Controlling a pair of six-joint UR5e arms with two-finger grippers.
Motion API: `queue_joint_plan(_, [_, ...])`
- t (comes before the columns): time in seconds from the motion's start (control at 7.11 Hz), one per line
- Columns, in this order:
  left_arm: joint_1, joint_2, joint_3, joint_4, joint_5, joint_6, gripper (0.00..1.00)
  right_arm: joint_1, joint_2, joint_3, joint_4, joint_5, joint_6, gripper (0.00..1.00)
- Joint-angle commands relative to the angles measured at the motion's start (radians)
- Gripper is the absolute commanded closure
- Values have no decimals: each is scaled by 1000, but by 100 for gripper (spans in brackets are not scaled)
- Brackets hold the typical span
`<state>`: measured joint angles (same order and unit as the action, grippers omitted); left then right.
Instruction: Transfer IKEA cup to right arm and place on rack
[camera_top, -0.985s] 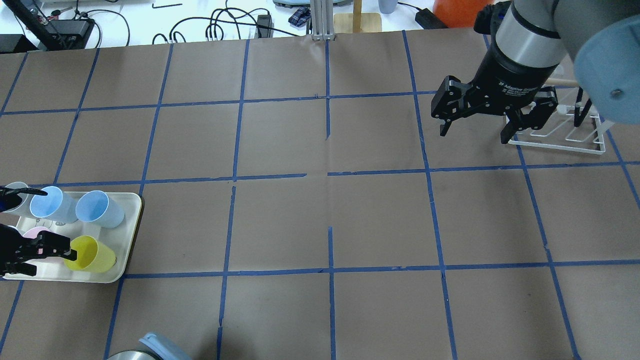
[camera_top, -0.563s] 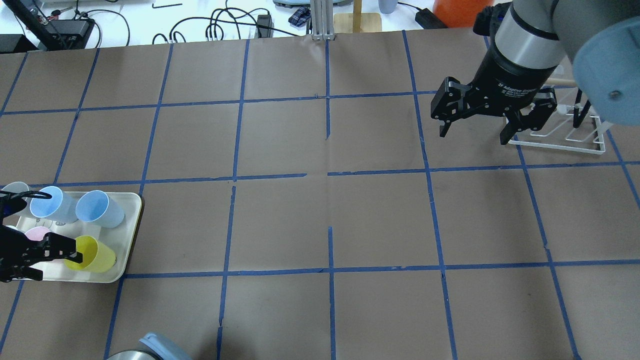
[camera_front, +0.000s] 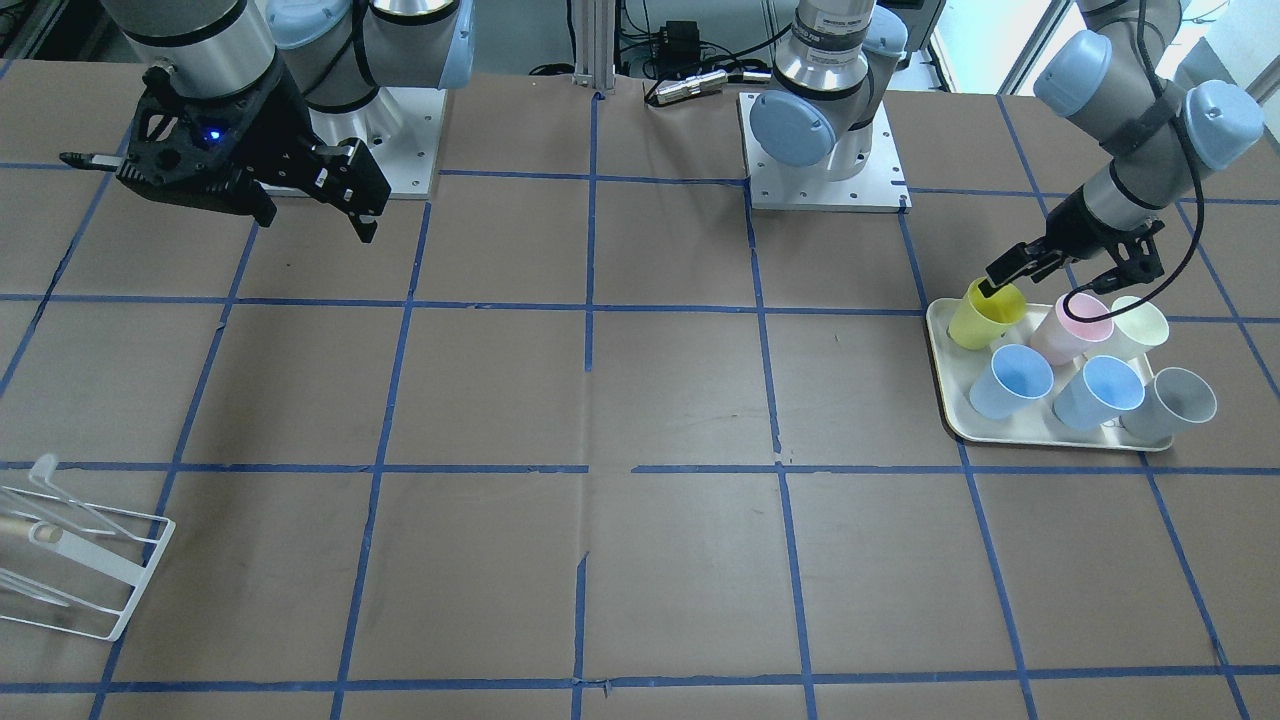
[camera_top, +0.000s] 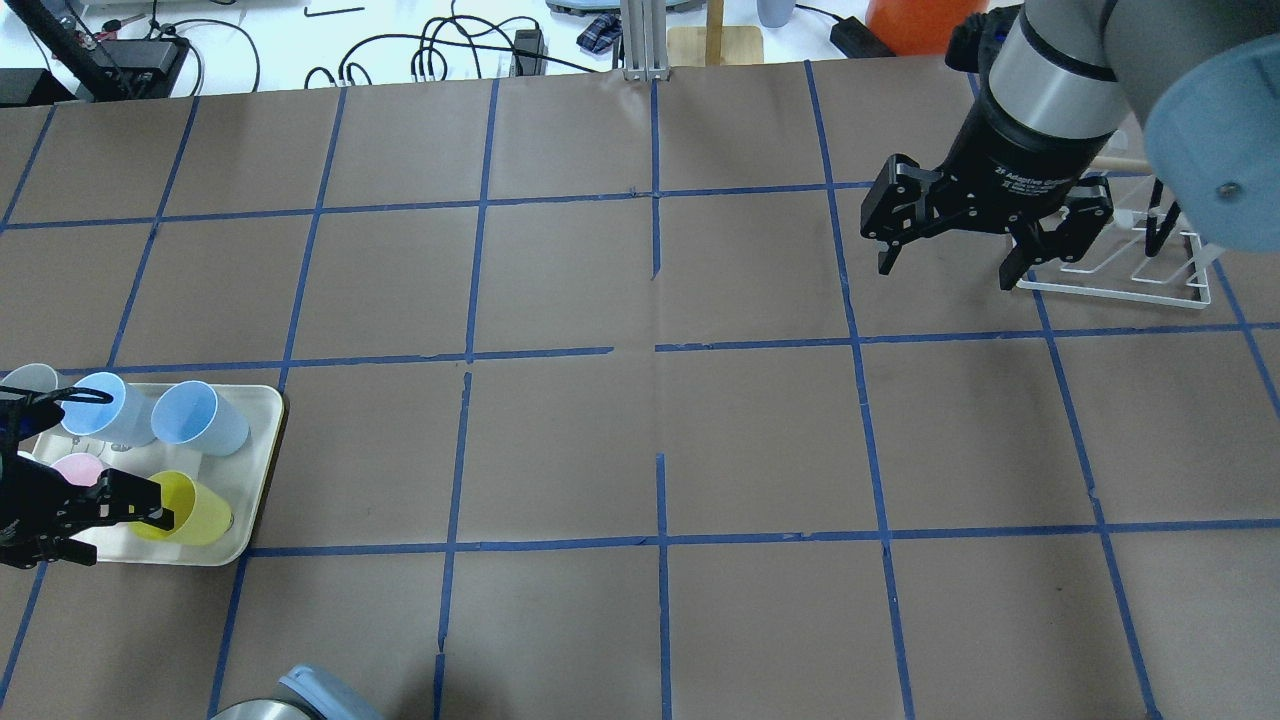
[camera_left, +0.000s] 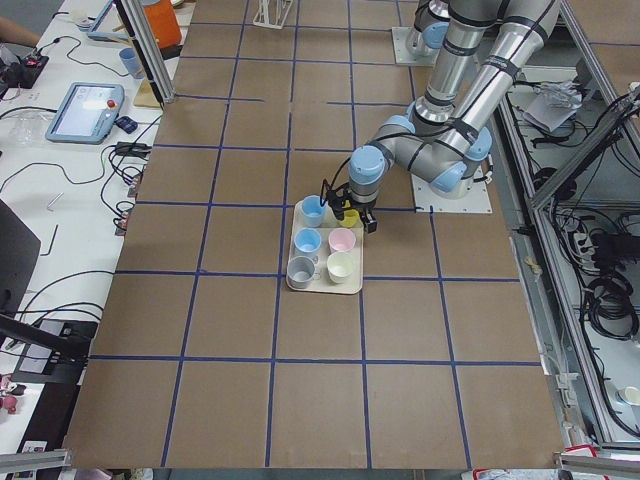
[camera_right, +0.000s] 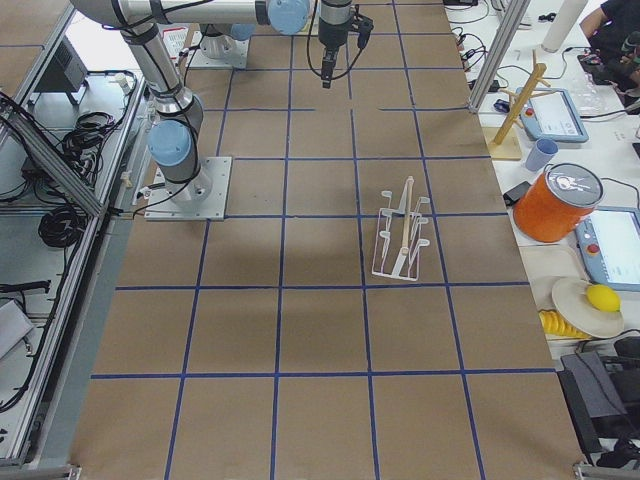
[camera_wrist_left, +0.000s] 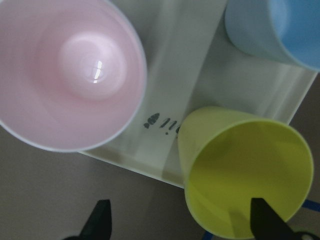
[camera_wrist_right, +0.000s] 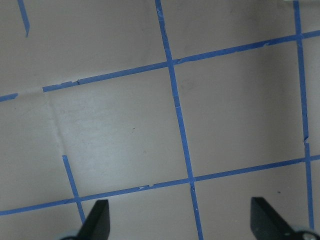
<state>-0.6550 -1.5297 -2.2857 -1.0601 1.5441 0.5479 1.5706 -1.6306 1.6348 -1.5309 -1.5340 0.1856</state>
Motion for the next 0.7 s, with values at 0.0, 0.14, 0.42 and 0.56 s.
queue_joint_plan(0.0, [0, -13, -14, 23, -2, -2, 6, 0, 0, -1, -2, 2, 0, 0])
queue_joint_plan(0.14, [0, -13, -32, 60, -1, 0, 6, 2, 0, -1, 0, 2, 0, 0])
queue_joint_plan(0.42, [0, -17, -35, 78, -1, 1, 18, 0, 0, 0, 0, 2, 0, 0])
queue_joint_plan(0.56, [0, -17, -35, 78, -1, 1, 29, 0, 0, 0, 0, 2, 0, 0])
